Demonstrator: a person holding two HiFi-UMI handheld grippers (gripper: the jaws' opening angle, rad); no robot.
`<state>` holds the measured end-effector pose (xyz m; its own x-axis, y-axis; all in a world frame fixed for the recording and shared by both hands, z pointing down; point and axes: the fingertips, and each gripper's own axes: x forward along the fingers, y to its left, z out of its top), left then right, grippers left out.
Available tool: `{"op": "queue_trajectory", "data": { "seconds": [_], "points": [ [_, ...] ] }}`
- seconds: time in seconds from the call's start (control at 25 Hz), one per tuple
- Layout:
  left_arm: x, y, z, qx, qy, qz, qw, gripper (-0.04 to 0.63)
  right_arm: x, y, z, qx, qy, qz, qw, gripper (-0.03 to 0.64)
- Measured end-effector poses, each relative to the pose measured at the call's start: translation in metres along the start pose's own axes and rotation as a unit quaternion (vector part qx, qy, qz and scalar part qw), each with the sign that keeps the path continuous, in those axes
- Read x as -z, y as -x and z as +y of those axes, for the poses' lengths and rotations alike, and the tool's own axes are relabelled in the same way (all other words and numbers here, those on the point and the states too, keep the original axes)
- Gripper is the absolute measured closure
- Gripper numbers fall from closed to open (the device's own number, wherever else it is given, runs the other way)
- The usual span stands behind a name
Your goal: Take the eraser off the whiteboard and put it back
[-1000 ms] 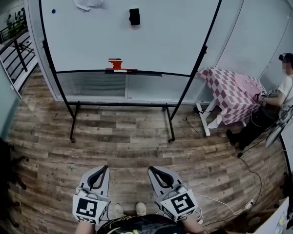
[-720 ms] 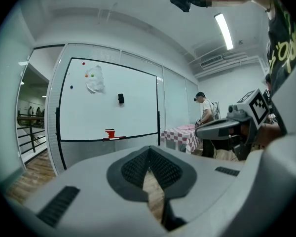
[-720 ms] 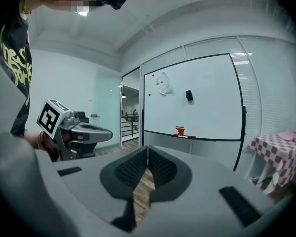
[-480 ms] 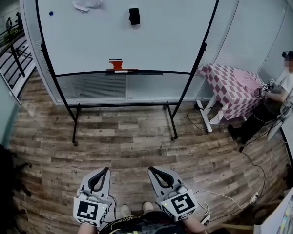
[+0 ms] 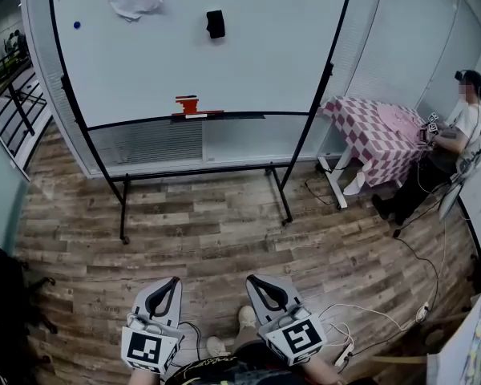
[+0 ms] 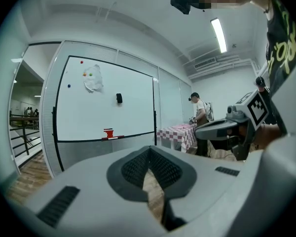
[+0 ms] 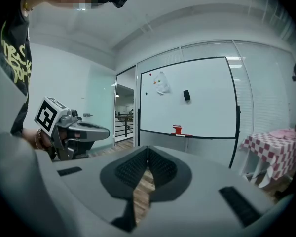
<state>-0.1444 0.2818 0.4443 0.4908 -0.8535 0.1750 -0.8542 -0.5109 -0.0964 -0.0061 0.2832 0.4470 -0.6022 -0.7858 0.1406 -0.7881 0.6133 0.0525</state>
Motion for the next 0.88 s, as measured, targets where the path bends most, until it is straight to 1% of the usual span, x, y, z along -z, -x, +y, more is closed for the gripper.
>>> {"op": "queue_trajectory", "data": {
  "seconds": [0.12, 0.16, 0.32, 0.44, 0.56, 0.6, 0.72, 0.76, 0.88],
  "points": [
    [0.000, -0.004, 0.001, 0.000, 0.002, 0.002, 1.0000, 0.589, 0.000, -0.002, -0.002, -0.006, 0.018, -0.004, 1.000, 0.606],
    [-0.002, -0.006, 0.003, 0.000, 0.001, -0.004, 1.0000, 0.589, -0.001, -0.005, -0.004, -0.007, 0.023, -0.007, 1.000, 0.606],
    [-0.010, -0.022, 0.007, -0.006, 0.022, -0.025, 0.9994, 0.589, -0.007, -0.016, -0.014, -0.013, 0.025, -0.014, 1.000, 0.606],
    [-0.015, -0.035, 0.009, -0.007, 0.015, -0.028, 0.9995, 0.589, -0.014, -0.026, -0.027, -0.017, 0.025, -0.021, 0.999, 0.606],
    [-0.019, -0.050, 0.016, -0.010, -0.007, -0.023, 0.9997, 0.589, -0.019, -0.038, -0.042, -0.023, 0.030, -0.026, 0.999, 0.606],
    [-0.021, -0.056, 0.019, -0.012, -0.009, -0.020, 0.9997, 0.589, -0.020, -0.043, -0.047, -0.025, 0.031, -0.026, 0.999, 0.606],
    [-0.026, -0.071, 0.023, -0.016, -0.005, 0.013, 0.9998, 0.589, -0.023, -0.055, -0.061, -0.027, 0.030, -0.028, 0.999, 0.606],
    [-0.026, -0.076, 0.025, -0.017, -0.005, 0.018, 0.9997, 0.589, -0.023, -0.058, -0.065, -0.027, 0.029, -0.028, 0.999, 0.606],
    [-0.027, -0.091, 0.030, -0.019, -0.005, 0.012, 0.9997, 0.589, -0.023, -0.069, -0.079, -0.027, 0.030, -0.024, 0.999, 0.606]
  ]
}}
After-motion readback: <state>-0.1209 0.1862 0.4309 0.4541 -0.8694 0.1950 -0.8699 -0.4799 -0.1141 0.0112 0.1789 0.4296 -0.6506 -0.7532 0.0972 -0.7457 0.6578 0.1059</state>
